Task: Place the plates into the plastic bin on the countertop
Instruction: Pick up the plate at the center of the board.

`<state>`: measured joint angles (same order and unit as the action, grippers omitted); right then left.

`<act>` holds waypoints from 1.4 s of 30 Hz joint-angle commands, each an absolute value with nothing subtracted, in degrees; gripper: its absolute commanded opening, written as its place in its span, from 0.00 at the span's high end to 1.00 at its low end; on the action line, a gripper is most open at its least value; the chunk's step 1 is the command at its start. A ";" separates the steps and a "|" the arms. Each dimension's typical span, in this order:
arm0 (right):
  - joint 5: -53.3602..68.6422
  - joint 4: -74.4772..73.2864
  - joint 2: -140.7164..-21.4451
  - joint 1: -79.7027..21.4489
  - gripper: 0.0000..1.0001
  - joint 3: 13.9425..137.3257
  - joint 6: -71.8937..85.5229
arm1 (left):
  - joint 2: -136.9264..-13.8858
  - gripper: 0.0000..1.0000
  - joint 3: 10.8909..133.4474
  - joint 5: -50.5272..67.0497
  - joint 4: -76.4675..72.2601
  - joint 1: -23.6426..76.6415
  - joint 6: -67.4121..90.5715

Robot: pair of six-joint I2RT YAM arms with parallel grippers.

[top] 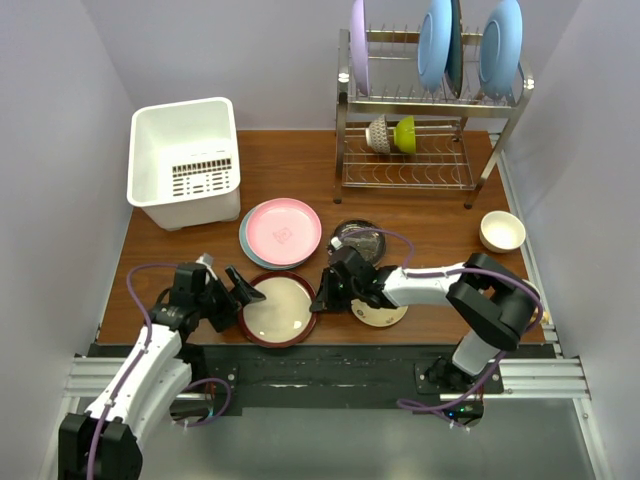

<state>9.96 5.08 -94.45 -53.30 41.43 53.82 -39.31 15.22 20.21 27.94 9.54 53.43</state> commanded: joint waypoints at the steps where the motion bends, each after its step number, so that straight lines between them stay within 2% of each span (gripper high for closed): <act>1: 8.18 3.78 -93.96 -55.46 1.00 40.52 49.31 | -38.06 0.00 15.11 20.92 28.56 10.46 53.44; 31: 4.66 -4.04 -75.86 -55.20 1.00 37.62 46.14 | -35.16 0.00 16.70 17.14 33.84 10.63 51.68; 42: 9.22 1.04 -77.25 -51.33 1.00 34.80 48.87 | -30.15 0.02 15.03 22.50 29.01 11.07 51.24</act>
